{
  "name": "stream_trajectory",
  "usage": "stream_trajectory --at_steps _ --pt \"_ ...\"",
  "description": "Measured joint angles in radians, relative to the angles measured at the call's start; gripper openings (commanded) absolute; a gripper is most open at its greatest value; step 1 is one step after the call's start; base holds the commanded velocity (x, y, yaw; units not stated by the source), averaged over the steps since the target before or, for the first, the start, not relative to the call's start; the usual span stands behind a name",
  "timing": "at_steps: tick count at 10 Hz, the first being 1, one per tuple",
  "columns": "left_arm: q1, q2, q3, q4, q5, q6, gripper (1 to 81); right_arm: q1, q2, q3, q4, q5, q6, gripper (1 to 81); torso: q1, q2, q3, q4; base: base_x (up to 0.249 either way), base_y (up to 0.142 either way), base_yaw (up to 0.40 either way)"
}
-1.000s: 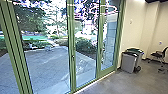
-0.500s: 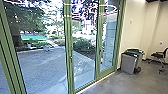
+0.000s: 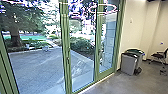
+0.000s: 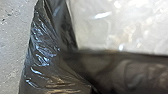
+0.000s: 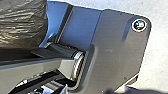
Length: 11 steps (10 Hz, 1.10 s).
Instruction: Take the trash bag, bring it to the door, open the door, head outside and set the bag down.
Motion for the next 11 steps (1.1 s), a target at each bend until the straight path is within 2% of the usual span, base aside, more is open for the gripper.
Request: stream_trajectory --at_steps 4,11 --pt "0.000 0.000 0.000 0.000 0.000 0.001 1.0 0.000 0.000 0.000 0.000 0.000 0.000 81.1 0.000 0.000 0.000 0.000 0.145 -0.100 0.000" --pt "0.000 0.000 0.000 0.000 0.000 0.001 1.0 0.000 0.000 0.000 0.000 0.000 0.000 81.1 0.000 0.000 0.000 0.000 0.145 -0.125 0.000"
